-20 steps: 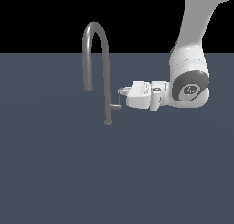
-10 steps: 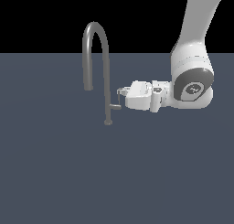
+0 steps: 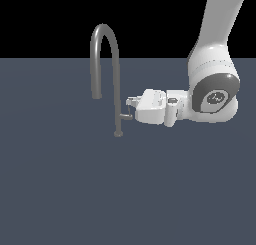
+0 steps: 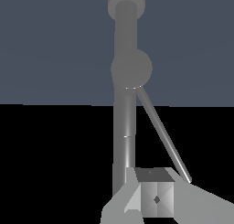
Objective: Turn on the faucet by rotating a designated handle.
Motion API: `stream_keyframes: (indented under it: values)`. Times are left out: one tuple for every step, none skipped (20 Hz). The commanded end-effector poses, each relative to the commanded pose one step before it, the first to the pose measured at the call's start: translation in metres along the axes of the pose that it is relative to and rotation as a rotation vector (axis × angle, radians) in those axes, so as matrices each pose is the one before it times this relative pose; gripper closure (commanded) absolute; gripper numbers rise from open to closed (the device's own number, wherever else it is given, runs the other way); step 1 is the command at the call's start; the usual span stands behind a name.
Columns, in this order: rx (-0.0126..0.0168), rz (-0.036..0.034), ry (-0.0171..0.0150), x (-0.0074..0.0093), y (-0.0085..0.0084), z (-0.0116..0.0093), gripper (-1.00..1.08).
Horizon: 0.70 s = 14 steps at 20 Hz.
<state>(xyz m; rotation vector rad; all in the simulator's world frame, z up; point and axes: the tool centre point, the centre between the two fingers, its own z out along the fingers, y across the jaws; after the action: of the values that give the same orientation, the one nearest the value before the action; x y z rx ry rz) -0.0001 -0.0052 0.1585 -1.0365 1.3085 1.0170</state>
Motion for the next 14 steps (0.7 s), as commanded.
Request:
stream_keyframes:
  values:
    - [-0.00094, 0.00251, -0.00028, 0.00308, 0.00485, -0.00015, 1.08]
    - [-0.00073, 0.00149, -0.00031, 0.00271, 0.00445, 0.0, 1.08]
    - [-0.00067, 0.00136, -0.00028, 0.00266, 0.0045, -0.00003, 1.08]
    - [-0.00073, 0.00149, -0.0003, 0.00275, 0.00452, -0.00001, 1.08]
    - [-0.00067, 0.00136, -0.00027, 0.0027, 0.00457, -0.00004, 1.08]
    - [-0.00073, 0.0015, -0.00029, 0.00279, 0.00459, -0.00002, 1.08]
    - [-0.00073, 0.0015, -0.00029, 0.00282, 0.00463, -0.00002, 1.08]
    - [-0.00073, 0.0015, -0.00027, 0.00285, 0.00466, -0.00003, 1.08]
    - [0.0, 0.0, 0.0, 0.0, 0.0, 0.0, 1.08]
    - [0.00714, -0.02638, 0.00083, -0.0112, -0.01349, 0.00011, 1.08]
    - [-0.00103, 0.0037, -0.00015, 0.00588, 0.00426, -0.00004, 1.08]
    - [-0.00107, 0.00382, -0.00015, 0.00594, 0.00423, -0.00002, 1.08]
    - [-0.00103, 0.0037, -0.00014, 0.00588, 0.00423, -0.00004, 1.08]
    - [-0.00105, 0.00376, -0.00014, 0.0059, 0.0042, -0.00003, 1.08]
